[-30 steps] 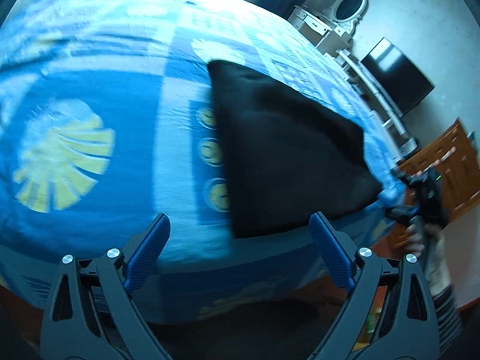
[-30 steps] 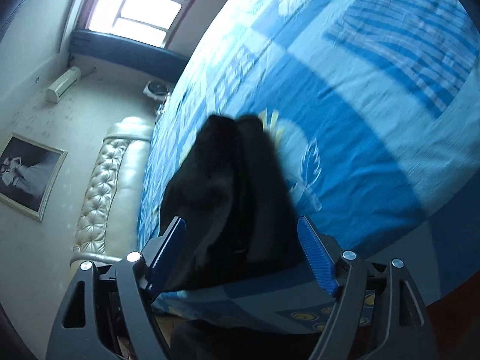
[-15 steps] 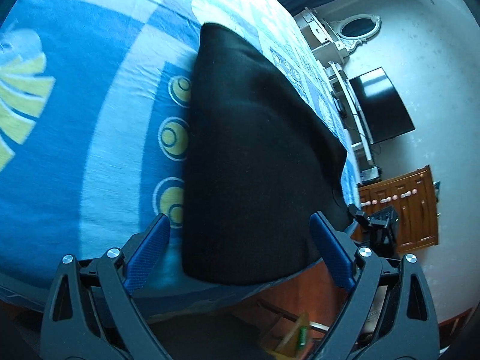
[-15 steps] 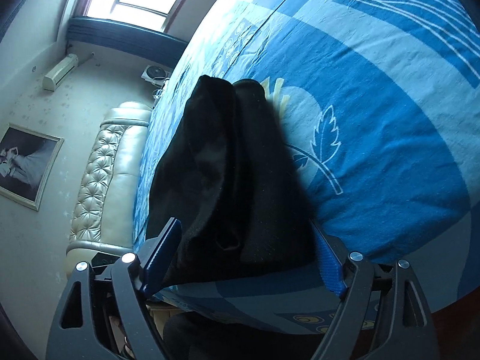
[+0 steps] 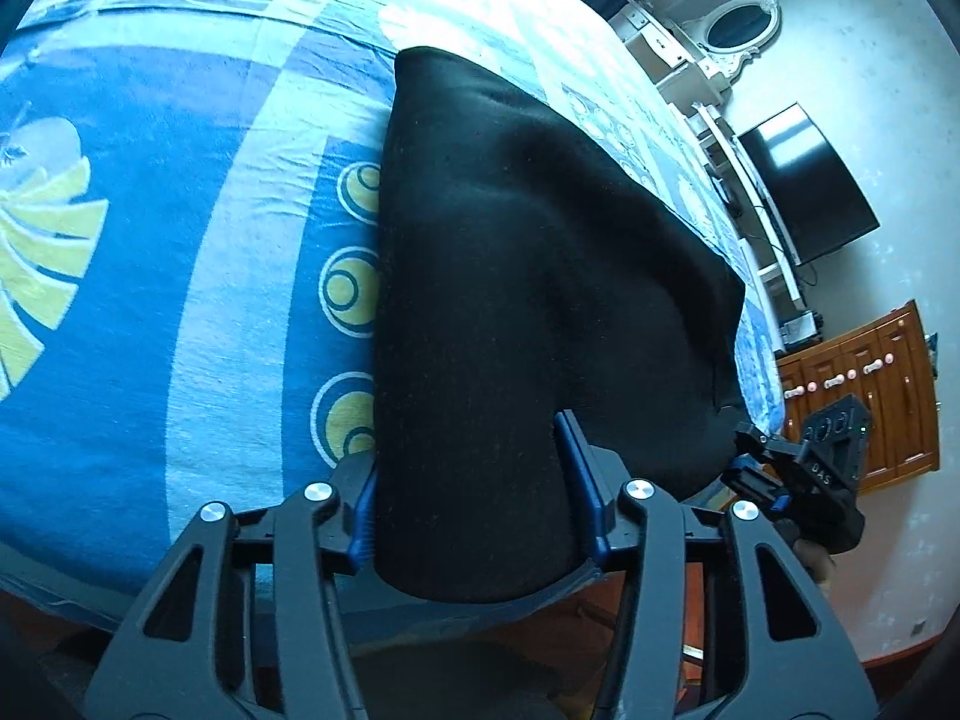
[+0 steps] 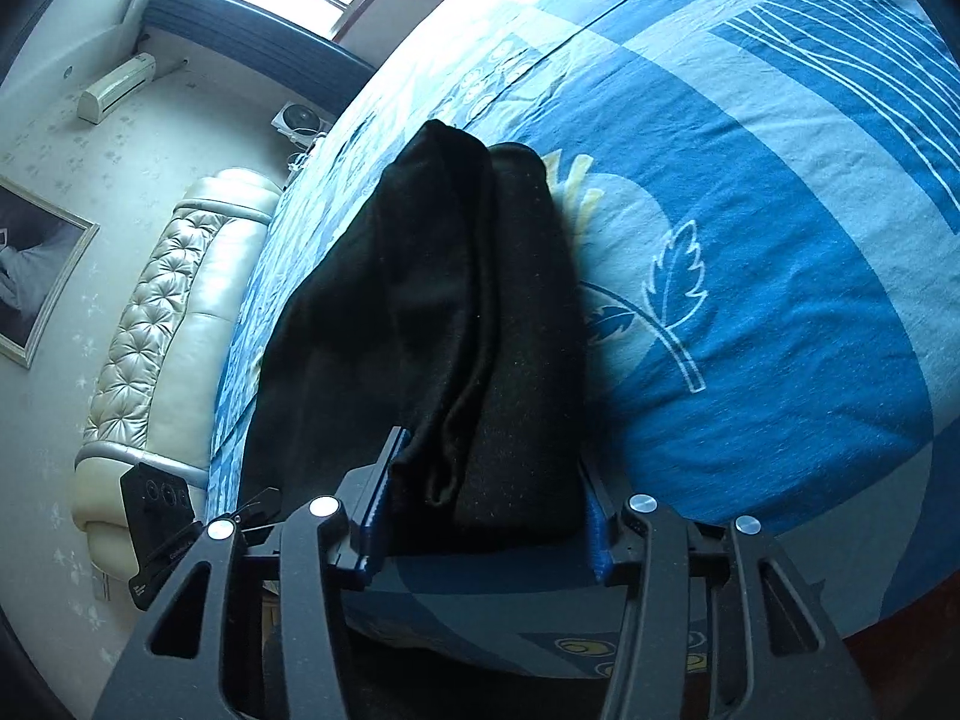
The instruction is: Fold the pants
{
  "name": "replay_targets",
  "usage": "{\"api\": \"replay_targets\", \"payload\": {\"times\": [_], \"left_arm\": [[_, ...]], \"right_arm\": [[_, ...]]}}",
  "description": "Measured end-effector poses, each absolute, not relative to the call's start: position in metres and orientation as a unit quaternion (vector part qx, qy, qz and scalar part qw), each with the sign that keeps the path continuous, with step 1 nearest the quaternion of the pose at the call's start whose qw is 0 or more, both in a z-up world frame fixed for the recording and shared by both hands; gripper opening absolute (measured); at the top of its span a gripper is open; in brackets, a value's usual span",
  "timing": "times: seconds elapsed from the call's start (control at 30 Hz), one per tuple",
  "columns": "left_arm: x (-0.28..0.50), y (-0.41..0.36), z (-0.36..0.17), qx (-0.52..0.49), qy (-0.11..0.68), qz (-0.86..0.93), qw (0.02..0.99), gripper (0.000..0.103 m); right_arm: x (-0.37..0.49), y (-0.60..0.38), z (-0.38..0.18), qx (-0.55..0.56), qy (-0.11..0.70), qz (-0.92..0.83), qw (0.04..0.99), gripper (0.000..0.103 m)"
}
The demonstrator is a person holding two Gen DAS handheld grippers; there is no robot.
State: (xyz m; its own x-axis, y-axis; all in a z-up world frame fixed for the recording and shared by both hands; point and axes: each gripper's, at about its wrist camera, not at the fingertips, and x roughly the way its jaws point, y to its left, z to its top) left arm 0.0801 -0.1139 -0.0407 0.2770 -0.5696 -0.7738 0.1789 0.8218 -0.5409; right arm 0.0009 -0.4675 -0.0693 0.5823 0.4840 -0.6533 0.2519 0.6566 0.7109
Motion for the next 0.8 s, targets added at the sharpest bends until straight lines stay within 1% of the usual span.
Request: {"api": "replay_targets", "payload": {"times": [0.17, 0.8], "left_arm": [[0.079, -0.099, -0.035, -0.167, 0.549, -0.228, 0.787, 0.046], [0.067, -0.008, -0.023, -0.167, 0.541, -0.162, 0.808, 0.046]], "right_arm": [[0.004, -0.455, -0.069, 0.408, 0.452, 0.085, 0.789, 0.049], [0.054, -0.366, -0.074, 0.381, 0.483, 0.162, 0.772, 0.049]]}}
